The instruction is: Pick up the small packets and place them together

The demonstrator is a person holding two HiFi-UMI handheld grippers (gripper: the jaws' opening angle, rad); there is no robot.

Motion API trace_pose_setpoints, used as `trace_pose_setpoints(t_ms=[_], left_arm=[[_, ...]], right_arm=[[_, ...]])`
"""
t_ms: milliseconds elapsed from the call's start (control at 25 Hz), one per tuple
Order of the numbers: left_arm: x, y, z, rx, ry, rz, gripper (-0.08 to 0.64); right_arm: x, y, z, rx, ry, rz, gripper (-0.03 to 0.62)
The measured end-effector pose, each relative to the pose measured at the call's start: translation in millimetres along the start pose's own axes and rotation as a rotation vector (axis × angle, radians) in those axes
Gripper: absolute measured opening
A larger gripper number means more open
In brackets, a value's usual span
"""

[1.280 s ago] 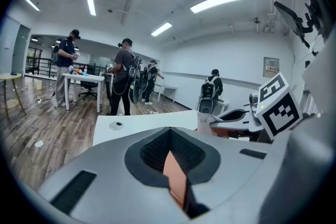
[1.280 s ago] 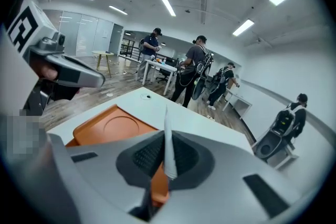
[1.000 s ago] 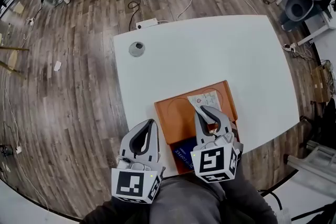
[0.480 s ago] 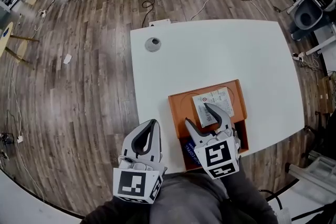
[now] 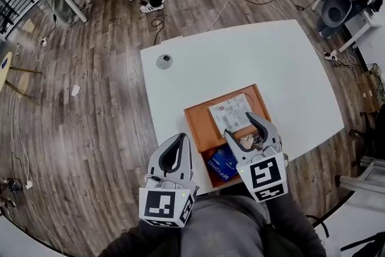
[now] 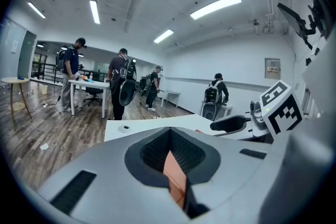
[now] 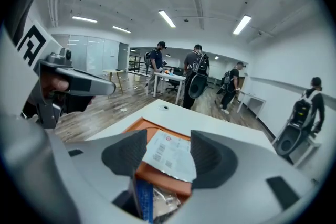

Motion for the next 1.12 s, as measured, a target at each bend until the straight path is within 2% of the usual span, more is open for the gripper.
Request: trace_pose_setpoints(t_ms=[280,520,880,1120], left_arm=[[36.2,22.7,-12.0,-0.06,0.046,-0.096,-0.003],[47.0,39.5,-26.0,-0.131,0.076,-0.136,-0.003],[38.9,51.7,-28.0,-0.158,0.072,-0.124,-0.003],[22.8,58.3,-29.1,-0.177,0.051,-0.104,-0.003]], right_arm=[[5.7,-7.8,-64.8,-0.101,0.085,-0.009,0.258],[-15.5,6.1,-99.8,-0.182,0.112,0.071,0.258],[-34.8,37.7,-110.5,-0.322,0.036,0.194,0.258],[-38.3,56.9,-111.4,-0.418,0.004,0.206,0.258]])
Point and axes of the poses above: the fingertips, and each gripper's own axes: y forward along the fingers, x to its right, z out of its top, the point moved 3 cm from there along -y, backward along the fingers, and after that the axes turned 15 degrees about -x, right-handed, at the moved point
